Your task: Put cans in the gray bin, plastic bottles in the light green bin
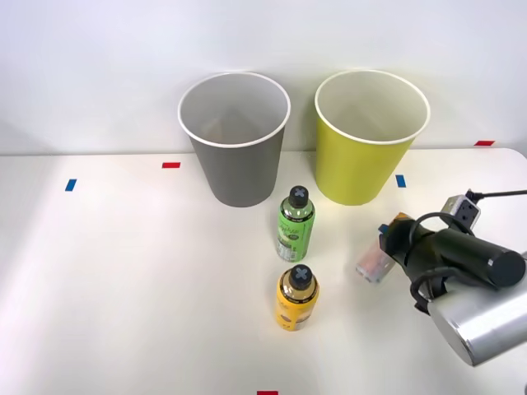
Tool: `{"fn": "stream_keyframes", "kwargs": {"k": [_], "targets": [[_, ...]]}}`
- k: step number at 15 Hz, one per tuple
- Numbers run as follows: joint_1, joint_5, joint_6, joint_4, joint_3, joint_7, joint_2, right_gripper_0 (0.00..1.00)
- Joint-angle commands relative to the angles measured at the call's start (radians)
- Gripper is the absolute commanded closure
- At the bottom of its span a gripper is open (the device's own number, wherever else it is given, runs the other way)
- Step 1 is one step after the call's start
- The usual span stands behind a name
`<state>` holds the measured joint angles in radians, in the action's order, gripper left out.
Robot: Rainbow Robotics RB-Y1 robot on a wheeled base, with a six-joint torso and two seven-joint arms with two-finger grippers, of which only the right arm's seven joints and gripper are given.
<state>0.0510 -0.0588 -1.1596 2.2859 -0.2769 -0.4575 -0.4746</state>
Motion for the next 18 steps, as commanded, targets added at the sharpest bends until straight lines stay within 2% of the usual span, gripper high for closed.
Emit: {"fn": "stream_keyframes", "kwargs": {"k": [1, 3, 6, 10, 15, 18], "targets": [[0.104, 0.045, 0.201, 0.116, 0.004, -0.227, -0.041, 1.00], [0.116, 0.062, 0.311, 0.116, 0.004, -0.279, -0.042, 1.00], [0.118, 0.119, 0.492, 0.115, 0.010, -0.280, -0.044, 1.00], [0.102, 0.091, 0.764, 0.115, 0.058, -0.263, -0.052, 1.00], [-0.074, 0.088, 0.796, 0.107, 0.018, -0.263, -0.025, 1.00], [-0.234, 0.088, 0.796, 0.009, -0.054, -0.262, 0.044, 1.00]]}}
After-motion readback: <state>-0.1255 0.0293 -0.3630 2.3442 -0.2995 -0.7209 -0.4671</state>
